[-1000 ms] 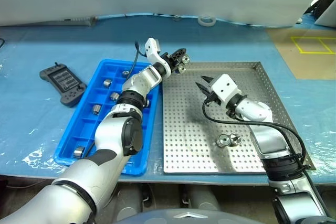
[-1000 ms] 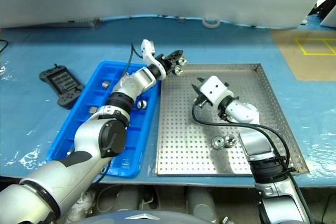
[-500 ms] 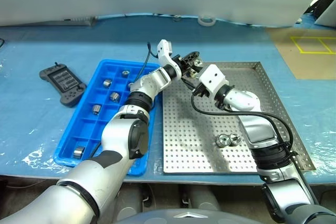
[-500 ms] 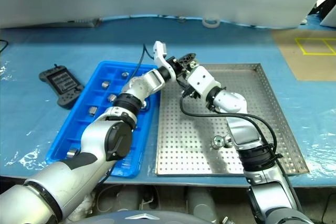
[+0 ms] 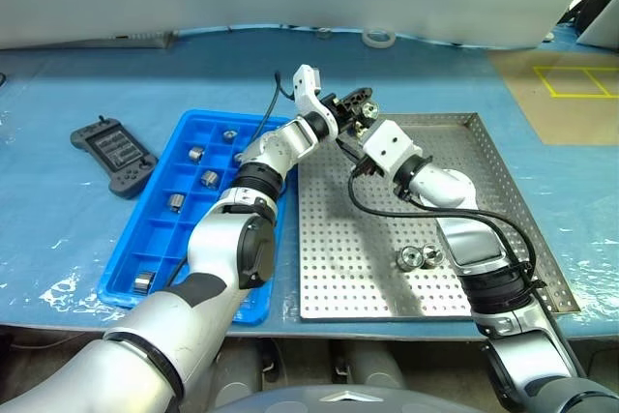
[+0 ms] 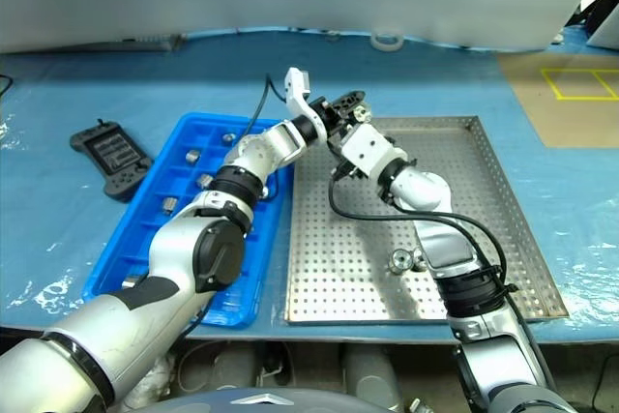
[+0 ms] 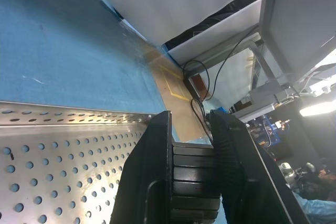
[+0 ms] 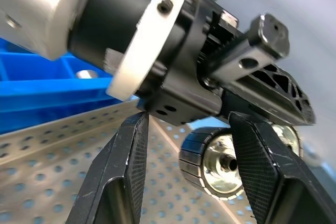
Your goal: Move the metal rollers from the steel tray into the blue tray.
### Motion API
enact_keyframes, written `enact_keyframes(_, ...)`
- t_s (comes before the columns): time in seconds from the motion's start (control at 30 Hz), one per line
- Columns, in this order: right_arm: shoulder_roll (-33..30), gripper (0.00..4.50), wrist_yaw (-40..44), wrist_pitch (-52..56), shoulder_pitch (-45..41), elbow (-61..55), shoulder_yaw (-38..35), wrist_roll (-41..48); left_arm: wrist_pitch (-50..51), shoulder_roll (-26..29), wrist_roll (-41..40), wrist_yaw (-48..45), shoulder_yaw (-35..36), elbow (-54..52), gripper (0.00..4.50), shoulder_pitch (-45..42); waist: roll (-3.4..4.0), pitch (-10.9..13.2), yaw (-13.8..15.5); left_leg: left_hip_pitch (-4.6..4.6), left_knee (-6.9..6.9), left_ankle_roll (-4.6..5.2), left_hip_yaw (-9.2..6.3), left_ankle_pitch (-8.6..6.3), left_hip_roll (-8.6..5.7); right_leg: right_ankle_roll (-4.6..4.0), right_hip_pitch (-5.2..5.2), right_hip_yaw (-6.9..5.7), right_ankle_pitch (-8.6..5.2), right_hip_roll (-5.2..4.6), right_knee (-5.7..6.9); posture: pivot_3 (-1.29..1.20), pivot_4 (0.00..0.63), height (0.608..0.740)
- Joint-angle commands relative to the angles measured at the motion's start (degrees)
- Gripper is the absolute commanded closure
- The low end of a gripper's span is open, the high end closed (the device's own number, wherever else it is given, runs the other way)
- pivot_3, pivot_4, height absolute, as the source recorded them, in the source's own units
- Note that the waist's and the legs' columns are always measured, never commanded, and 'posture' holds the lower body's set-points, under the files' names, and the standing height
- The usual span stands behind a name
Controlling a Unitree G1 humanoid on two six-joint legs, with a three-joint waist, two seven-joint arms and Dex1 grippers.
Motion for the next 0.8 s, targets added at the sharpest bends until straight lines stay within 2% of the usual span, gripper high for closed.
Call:
enact_keyframes(0.03,0.3,1.95,-2.6,-1.7,-1.5,0.5,-2.1,-0.4,1.3,-0.8,-1.9,-0.6,0.2,-2.5,3.75,-2.0,0.00,0.0,0.0,0.00,0.00,0.00,0.00,0.00,0.00,0.00,0.00,0.00,0.00,0.00,0.00,-0.35,0.150,0.740)
enact_keyframes(0.47,0.5,1.95,-3.4,-3.2,-1.9,-0.3,-2.8,0.3,-0.2,0.3,-2.3,1.7,1.4,-1.4,3.75,-1.7,0.00,0.0,0.0,-0.01,0.00,0.01,0.01,0.00,0.00,0.00,-0.01,0.00,0.00,0.00,0.00,-0.35,0.150,0.740)
enact_keyframes(0.8,-0.3,1.95,-4.0,-5.4,-0.3,0.5,-1.5,-2.3,-0.5,0.6,-3.9,3.3,3.6,-0.8,3.75,-3.2,0.00,0.0,0.0,-0.02,0.00,0.01,0.01,0.00,0.00,0.00,-0.01,0.00,0.00,0.00,0.00,-0.34,0.150,0.740)
